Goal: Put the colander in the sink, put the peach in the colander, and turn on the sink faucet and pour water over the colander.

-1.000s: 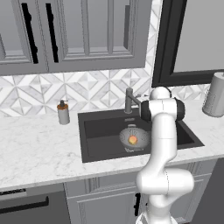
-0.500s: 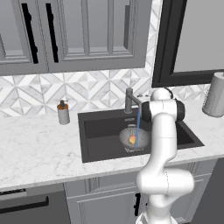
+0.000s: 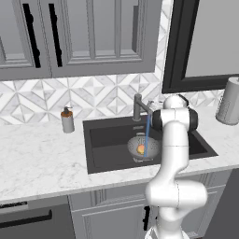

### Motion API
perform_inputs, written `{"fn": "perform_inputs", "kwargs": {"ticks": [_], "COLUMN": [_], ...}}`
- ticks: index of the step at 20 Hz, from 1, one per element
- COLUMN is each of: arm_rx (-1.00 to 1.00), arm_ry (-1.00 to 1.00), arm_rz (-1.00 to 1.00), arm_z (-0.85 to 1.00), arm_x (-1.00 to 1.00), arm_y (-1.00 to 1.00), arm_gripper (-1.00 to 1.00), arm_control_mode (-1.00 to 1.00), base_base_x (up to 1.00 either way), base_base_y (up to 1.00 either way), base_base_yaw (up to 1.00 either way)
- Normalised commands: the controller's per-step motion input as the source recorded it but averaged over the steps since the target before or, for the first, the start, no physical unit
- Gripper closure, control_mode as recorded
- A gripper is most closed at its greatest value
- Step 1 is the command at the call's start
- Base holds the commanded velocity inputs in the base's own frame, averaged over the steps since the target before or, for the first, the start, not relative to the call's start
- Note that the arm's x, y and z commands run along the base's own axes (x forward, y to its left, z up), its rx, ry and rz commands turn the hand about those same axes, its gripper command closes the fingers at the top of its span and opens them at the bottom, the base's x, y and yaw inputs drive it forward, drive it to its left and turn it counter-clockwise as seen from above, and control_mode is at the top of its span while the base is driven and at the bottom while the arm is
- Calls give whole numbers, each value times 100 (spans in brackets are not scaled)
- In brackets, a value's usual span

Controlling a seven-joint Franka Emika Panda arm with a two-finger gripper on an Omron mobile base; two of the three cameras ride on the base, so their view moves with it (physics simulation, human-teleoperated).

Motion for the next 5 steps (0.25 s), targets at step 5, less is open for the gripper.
{"fn": "perform_inputs", "kwargs": {"ticks": [5], "arm_rx": [1], "arm_ry": [2], "arm_rz": [0], "arm_z": [0], "arm_x": [0], "arm_y": [-52], "arm_gripper": [-100], "arm_control_mode": [-100], "base_base_x": [0], "base_base_y": [0], "base_base_yaw": [0]}}
